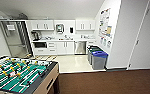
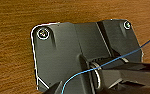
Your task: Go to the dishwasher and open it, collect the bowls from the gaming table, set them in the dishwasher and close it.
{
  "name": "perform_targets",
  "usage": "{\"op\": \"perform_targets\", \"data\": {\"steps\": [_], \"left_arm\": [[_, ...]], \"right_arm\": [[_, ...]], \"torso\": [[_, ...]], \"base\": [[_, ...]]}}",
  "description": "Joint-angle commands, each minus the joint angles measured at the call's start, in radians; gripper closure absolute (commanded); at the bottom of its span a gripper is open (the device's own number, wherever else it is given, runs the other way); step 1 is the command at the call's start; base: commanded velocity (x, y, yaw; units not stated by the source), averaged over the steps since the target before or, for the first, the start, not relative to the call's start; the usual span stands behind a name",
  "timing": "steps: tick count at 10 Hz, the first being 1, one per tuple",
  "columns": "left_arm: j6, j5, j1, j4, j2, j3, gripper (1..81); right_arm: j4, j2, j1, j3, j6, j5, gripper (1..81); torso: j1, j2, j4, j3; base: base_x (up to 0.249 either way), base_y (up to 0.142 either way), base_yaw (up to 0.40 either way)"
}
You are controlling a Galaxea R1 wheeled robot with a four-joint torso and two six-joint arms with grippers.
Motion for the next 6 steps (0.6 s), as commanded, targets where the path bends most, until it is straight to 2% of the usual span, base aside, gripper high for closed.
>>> {"op": "perform_targets", "data": {"steps": [1,2,6], "left_arm": [[0.006,0.036,-0.049,-0.001,-0.011,0.002,1.0],[0.003,0.019,-0.049,-0.001,-0.012,0.002,1.0],[0.003,0.017,-0.049,-0.002,-0.012,0.002,1.0]], "right_arm": [[-0.006,-0.018,0.045,-0.004,-0.002,-0.044,1.0],[-0.006,-0.016,0.046,-0.004,-0.002,-0.044,1.0],[-0.009,-0.007,0.048,-0.006,-0.002,-0.046,1.0]], "torso": [[0.0,0.0,0.0,0.0],[0.0,0.0,0.0,0.0],[0.0,0.0,0.0,0.0]], "base": [[0.117,0.0,0.0],[0.133,0.0,0.0],[0.133,0.0,0.0]]}}
